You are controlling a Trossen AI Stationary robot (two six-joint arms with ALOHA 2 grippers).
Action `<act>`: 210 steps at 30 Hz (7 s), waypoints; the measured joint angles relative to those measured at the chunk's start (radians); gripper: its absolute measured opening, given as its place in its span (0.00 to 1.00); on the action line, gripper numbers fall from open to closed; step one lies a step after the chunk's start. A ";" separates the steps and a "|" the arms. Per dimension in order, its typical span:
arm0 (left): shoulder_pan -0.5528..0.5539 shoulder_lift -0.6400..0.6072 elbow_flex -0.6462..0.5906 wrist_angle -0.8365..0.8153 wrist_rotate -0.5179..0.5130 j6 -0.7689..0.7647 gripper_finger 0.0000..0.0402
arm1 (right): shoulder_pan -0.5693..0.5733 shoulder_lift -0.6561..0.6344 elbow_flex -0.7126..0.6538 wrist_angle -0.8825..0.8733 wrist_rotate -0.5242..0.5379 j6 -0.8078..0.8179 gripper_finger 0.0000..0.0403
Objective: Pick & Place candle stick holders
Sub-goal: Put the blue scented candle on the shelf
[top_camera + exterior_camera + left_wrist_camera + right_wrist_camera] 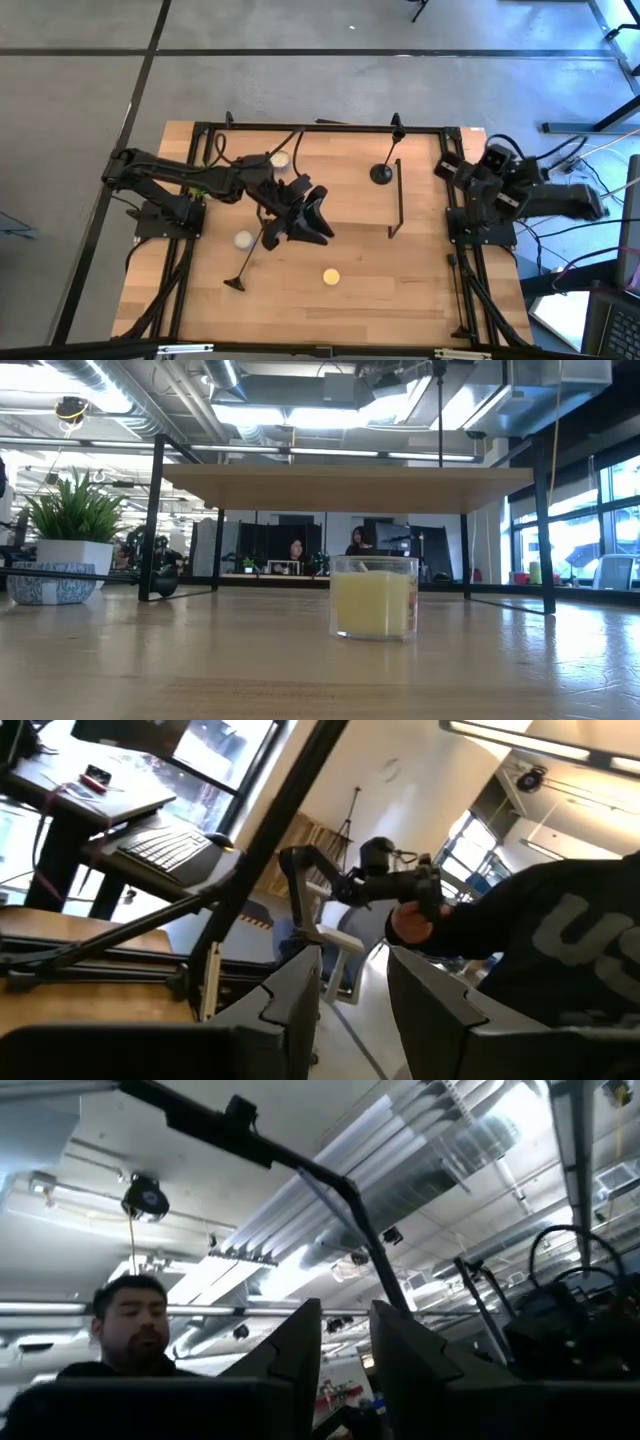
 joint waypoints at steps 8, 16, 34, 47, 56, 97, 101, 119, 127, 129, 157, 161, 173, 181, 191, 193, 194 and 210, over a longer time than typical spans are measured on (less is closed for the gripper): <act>-0.064 -0.004 0.000 -0.014 -0.001 0.020 0.29 | 0.270 0.404 0.317 -0.025 -0.004 -0.275 0.23; -0.089 -0.009 0.000 -0.016 -0.003 0.021 0.29 | 0.428 0.640 0.590 -0.232 -0.021 -0.362 0.23; -0.091 -0.071 0.000 -0.095 -0.004 0.056 0.29 | 0.772 0.675 0.664 -0.944 0.564 0.035 0.18; -0.132 -0.071 0.000 -0.544 -0.008 0.059 0.29 | 0.785 0.727 0.664 -1.150 0.540 0.260 0.18; -0.225 -0.070 0.000 -0.745 -0.106 0.073 0.29 | 0.785 0.784 0.664 -1.215 0.498 0.306 0.18; -0.398 -0.070 0.000 -1.272 -0.729 -0.712 0.29 | 0.758 0.842 0.663 -1.527 0.549 0.165 0.18; -0.408 -0.070 0.000 -1.258 -0.731 -0.761 0.29 | 0.753 0.842 0.663 -1.546 0.552 0.147 0.18; -0.382 -0.023 0.000 -1.486 -0.622 -0.957 0.29 | 0.714 0.842 0.663 -1.515 0.667 0.129 0.18; -0.403 -0.041 -0.073 -1.722 -0.580 -1.176 0.29 | 0.682 0.842 0.663 -1.447 0.667 0.163 0.18; -0.404 -0.074 -0.143 -1.660 -0.550 -1.190 0.29 | 0.680 0.842 0.663 -1.440 0.667 0.164 0.18; -0.335 -0.308 -0.610 -1.194 -0.621 -1.352 0.29 | 0.648 0.842 0.663 -1.394 0.675 0.139 0.18; -0.329 -0.308 -0.614 -1.202 -0.607 -1.335 0.29 | 0.648 0.842 0.663 -1.393 0.675 0.132 0.18; -0.328 -0.307 -0.614 -1.219 -0.617 -1.333 0.22 | 0.641 0.842 0.663 -1.389 0.678 0.111 0.18; -0.328 -0.307 -0.614 -1.215 -0.617 -1.323 0.15 | 0.641 0.842 0.663 -1.390 0.678 0.109 0.18; -0.328 -0.307 -0.614 -1.213 -0.618 -1.323 0.20 | 0.641 0.842 0.663 -1.390 0.678 0.109 0.18; -0.328 -0.305 -0.614 -1.213 -0.618 -1.323 0.21 | 0.641 0.842 0.663 -1.390 0.678 0.109 0.18; -0.328 -0.301 -0.614 -1.212 -0.618 -1.323 0.21 | 0.641 0.842 0.663 -1.390 0.678 0.109 0.18; -0.327 -0.203 -0.615 -1.162 -0.591 -1.315 0.19 | 0.642 0.842 0.663 -1.391 0.673 0.109 0.18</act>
